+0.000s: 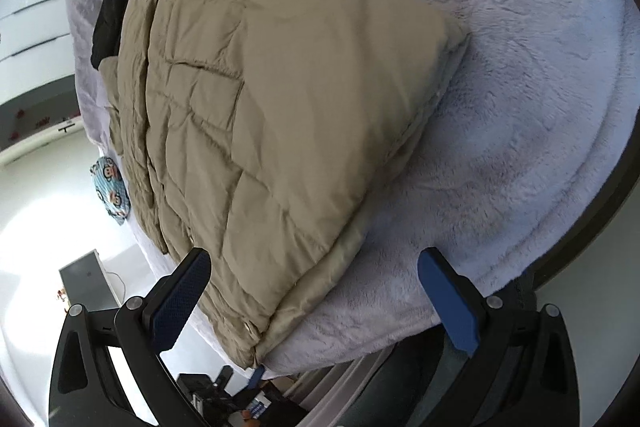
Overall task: Fold large clothes
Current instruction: 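Grasp the jacket hem with both grippers and lift it toward the collar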
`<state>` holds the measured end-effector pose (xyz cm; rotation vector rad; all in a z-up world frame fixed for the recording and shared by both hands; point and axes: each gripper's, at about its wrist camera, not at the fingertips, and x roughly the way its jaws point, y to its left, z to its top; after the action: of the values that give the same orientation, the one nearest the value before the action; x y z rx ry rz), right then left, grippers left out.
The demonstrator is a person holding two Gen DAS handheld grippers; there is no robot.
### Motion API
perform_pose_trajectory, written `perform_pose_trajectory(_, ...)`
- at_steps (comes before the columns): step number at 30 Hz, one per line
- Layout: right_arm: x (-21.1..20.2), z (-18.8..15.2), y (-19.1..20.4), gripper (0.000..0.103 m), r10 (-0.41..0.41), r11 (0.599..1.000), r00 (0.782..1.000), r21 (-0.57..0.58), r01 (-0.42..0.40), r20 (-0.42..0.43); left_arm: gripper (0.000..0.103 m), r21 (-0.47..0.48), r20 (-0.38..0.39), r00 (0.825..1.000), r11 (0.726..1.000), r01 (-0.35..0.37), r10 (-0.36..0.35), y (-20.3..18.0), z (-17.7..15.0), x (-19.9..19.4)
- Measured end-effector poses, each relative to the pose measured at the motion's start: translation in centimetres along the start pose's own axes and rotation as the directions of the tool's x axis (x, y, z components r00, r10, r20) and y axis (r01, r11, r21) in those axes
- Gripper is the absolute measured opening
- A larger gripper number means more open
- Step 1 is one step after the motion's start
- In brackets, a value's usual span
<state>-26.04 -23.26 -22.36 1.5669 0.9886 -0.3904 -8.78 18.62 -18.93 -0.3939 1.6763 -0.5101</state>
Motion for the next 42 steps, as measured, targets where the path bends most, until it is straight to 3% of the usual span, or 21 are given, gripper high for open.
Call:
perform_pose_trajectory(8, 0.0, 0.8, 0.6, 0.100, 0.050, 0.999, 0.998, 0.019, -0.050, 0.028, 0.102, 0.000, 0.054, 0.998, 0.999, 0.034, -0.034, -1.3, 1.7, 0.5)
perform_pose_trajectory(9, -0.1, 0.9, 0.7, 0.097, 0.045, 0.999, 0.998, 0.014, -0.046, 0.033, 0.102, 0.001, 0.055, 0.998, 1.000, 0.028, -0.028, -1.3, 1.8, 0.7)
perform_pose_trajectory(11, 0.1, 1.4, 0.7, 0.077, 0.040, 0.999, 0.998, 0.018, -0.040, 0.040, 0.102, 0.005, 0.061, 0.998, 1.000, 0.016, -0.016, -1.3, 2.1, 0.9)
perform_pose_trajectory(12, 0.3, 1.5, 0.7, 0.062, 0.033, 0.999, 0.999, 0.030, -0.034, 0.041, 0.100, 0.005, 0.064, 0.998, 1.000, 0.010, -0.010, -1.4, 2.2, 1.1)
perform_pose_trajectory(13, 0.5, 1.7, 0.3, 0.052, 0.023, 0.999, 0.999, 0.047, -0.025, 0.039, 0.094, 0.006, 0.068, 0.998, 1.000, 0.003, -0.003, -1.5, 2.3, 1.2)
perform_pose_trajectory(14, 0.8, 1.8, 0.0, 0.047, 0.030, 0.997, 0.999, 0.064, -0.033, 0.038, 0.072, 0.011, 0.066, 0.998, 1.000, -0.012, 0.011, -1.6, 2.4, 1.5)
perform_pose_trajectory(15, 0.9, 1.9, -0.2, 0.032, 0.041, 0.996, 0.998, 0.072, -0.043, 0.038, 0.039, 0.014, 0.057, 0.998, 1.000, -0.025, 0.024, -1.6, 2.6, 1.7)
perform_pose_trajectory(16, 1.0, 1.9, -0.2, 0.018, 0.045, 0.996, 0.998, 0.071, -0.048, 0.045, 0.023, 0.014, 0.047, 0.998, 0.999, -0.035, 0.035, -1.4, 2.8, 1.9)
perform_pose_trajectory(17, 0.9, 1.8, -0.1, 0.013, 0.048, 0.997, 0.997, 0.065, -0.051, 0.055, 0.012, 0.010, 0.048, 0.999, 1.000, -0.025, 0.024, -1.4, 2.9, 1.8)
perform_pose_trajectory(19, 0.5, 1.5, 0.5, 0.008, 0.059, 0.997, 0.996, 0.040, -0.062, 0.072, 0.010, 0.025, 0.086, 0.996, 1.000, -0.008, 0.006, -1.8, 3.1, 0.6)
perform_pose_trajectory(24, -1.3, 1.4, 4.1, 0.007, 0.102, 0.992, 0.992, -0.083, -0.095, 0.076, 0.010, 0.084, 0.180, 0.983, 0.996, 0.025, -0.040, -4.2, 3.8, -3.7)
perform_pose_trajectory(30, -3.8, 2.2, 10.5, 0.007, 0.122, 0.964, 0.989, -0.247, -0.099, 0.081, 0.010, 0.177, 0.317, 0.946, 0.984, 0.007, -0.064, -9.4, 6.7, -8.8)
perform_pose_trajectory(34, -5.2, 3.6, 16.5, 0.006, 0.121, 0.926, 0.988, -0.368, -0.079, 0.091, 0.010, 0.206, 0.420, 0.906, 0.978, -0.033, -0.057, -13.3, 8.7, -11.3)
perform_pose_trajectory(37, -6.0, 5.0, 20.8, 0.005, 0.132, 0.886, 0.987, -0.458, -0.077, 0.090, 0.010, 0.209, 0.502, 0.863, 0.976, -0.058, -0.056, -16.4, 10.5, -13.0)
perform_pose_trajectory(42, -6.2, 8.1, 28.6, 0.005, 0.130, 0.803, 0.990, -0.592, -0.068, 0.062, 0.010, 0.190, 0.559, 0.829, 0.975, -0.119, -0.007, -20.0, 14.3, -14.4)
